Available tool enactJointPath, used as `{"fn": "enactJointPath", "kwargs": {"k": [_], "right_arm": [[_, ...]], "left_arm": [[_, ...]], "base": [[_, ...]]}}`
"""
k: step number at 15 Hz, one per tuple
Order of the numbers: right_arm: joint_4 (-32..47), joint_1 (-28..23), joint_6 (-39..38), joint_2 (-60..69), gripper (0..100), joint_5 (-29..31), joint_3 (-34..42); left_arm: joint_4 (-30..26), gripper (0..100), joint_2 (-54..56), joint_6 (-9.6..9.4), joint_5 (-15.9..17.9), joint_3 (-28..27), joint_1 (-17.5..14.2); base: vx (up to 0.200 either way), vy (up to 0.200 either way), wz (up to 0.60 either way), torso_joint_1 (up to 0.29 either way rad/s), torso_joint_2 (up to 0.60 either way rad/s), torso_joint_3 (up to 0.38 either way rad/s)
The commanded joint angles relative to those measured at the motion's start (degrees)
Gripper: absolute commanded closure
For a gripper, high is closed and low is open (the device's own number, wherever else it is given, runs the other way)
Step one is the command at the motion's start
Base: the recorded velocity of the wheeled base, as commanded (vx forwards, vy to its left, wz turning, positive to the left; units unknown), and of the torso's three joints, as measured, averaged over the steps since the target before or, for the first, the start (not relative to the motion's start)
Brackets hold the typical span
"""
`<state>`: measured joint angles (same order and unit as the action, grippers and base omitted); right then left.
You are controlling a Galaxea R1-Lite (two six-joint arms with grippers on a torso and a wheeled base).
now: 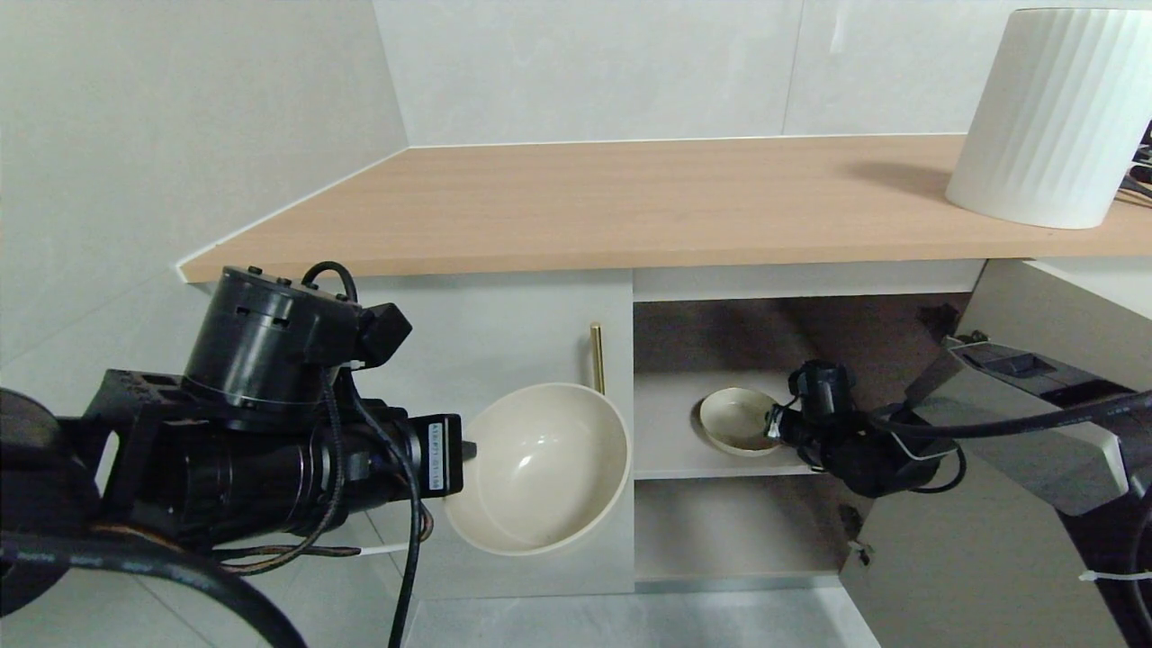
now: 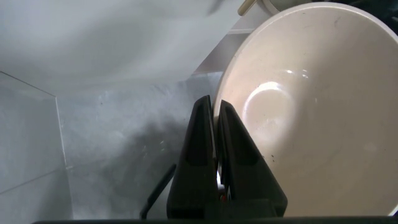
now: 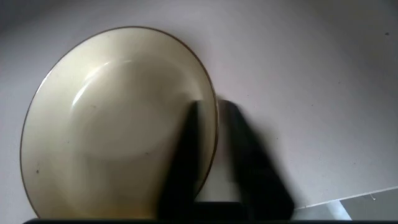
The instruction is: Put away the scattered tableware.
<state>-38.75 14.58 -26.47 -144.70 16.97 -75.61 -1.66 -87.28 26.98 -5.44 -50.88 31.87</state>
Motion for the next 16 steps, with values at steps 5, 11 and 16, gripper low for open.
{"fn": "enactJointPath", "kwargs": {"k": [5,11,16], "right_arm": [[0.0,0.0,0.0,4.5,0,0.9,3.9],[9.8,8.6,0.4,25.3,0,-3.4,16.5],[28.6,14.4,0.4,41.3,0,-15.0,18.5]], "left_arm": [[0.0,100,-1.7,-0.17,-0.2,0.3,1.6],[3.0,100,-9.3,-0.26,-1.1,0.3,5.8],[4.5,100,-17.5,0.00,-6.6,-0.1,9.8]], "base": [[0.000,0.000,0.00,0.000,0.00,0.000],[0.000,0.000,0.00,0.000,0.00,0.000],[0.000,0.000,0.00,0.000,0.00,0.000]]}}
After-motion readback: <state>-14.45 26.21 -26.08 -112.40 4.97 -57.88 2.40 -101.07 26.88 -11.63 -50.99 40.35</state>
